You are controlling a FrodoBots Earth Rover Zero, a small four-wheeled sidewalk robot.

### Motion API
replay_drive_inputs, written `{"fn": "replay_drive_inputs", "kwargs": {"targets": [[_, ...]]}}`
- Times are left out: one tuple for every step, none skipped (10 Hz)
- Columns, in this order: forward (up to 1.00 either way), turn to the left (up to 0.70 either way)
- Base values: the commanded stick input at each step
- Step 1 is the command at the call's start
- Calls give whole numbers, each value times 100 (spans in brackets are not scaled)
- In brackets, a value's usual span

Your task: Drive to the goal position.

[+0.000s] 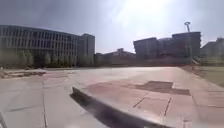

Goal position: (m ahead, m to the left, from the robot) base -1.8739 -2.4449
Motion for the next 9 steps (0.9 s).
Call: {"fn": "replay_drive_inputs", "kwargs": {"targets": [[70, 36], [70, 36], [70, 23], [70, 4], [70, 1], [70, 1], [70, 1], [70, 1], [70, 1]]}}
